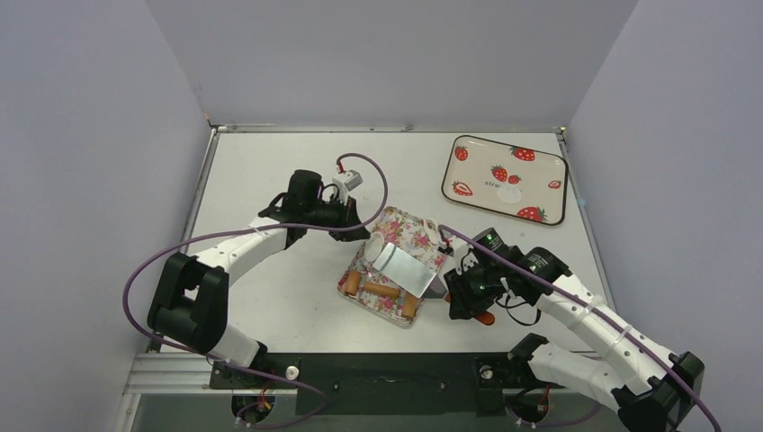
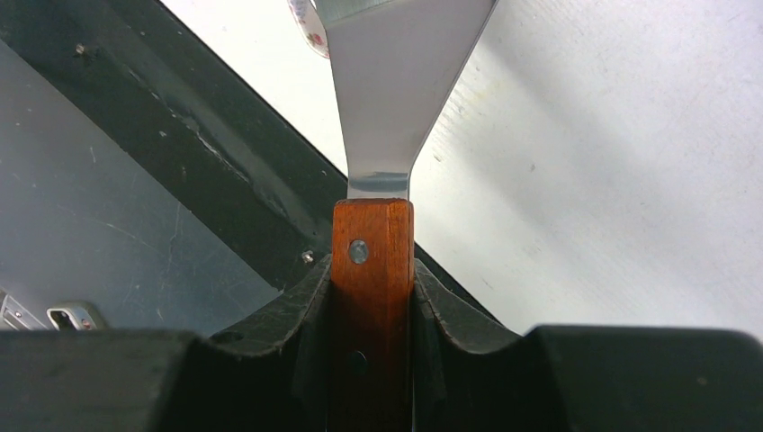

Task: Roll out the dumpling wrappers from the dough
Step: Remove the dumpling wrapper from the work surface.

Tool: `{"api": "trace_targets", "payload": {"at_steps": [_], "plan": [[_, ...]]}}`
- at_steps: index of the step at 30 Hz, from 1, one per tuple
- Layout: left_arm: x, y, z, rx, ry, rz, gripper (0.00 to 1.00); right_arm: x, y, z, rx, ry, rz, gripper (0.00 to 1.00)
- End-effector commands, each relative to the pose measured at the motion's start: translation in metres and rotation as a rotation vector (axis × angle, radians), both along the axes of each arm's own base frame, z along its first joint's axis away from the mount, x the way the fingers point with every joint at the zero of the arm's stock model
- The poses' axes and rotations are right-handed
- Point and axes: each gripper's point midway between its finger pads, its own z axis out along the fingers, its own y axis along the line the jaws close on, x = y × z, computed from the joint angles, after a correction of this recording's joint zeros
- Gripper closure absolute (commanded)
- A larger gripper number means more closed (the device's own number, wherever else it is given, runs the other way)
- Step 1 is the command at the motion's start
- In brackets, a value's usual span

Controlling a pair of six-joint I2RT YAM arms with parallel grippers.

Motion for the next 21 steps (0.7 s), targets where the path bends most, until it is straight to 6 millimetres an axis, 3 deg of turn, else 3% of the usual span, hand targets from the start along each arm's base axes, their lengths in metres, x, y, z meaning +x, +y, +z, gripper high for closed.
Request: {"api": "trace_targets", "payload": {"at_steps": [1, 9, 17, 21], "plan": [[0.017, -0.001, 0.018, 0.008, -0.094, -0.009, 1.00, 0.007, -0.002, -0.001, -0.042, 0.017, -0.033, 1.00], [0.011, -0.013, 0.012, 0.004, -0.081, -0.034, 1.00, 0.001, -0.009, 0.013, -0.046, 0.032, -0.051, 1.00], [0.002, -0.027, 0.025, -0.046, -0.051, -0.050, 1.00, 0.024, 0.011, 0.019, -0.006, -0.003, -0.024, 1.00], [0.002, -0.028, 0.028, -0.055, -0.046, -0.041, 1.00, 0.022, 0.014, 0.016, 0.001, 0.018, -0.005, 1.00]]}}
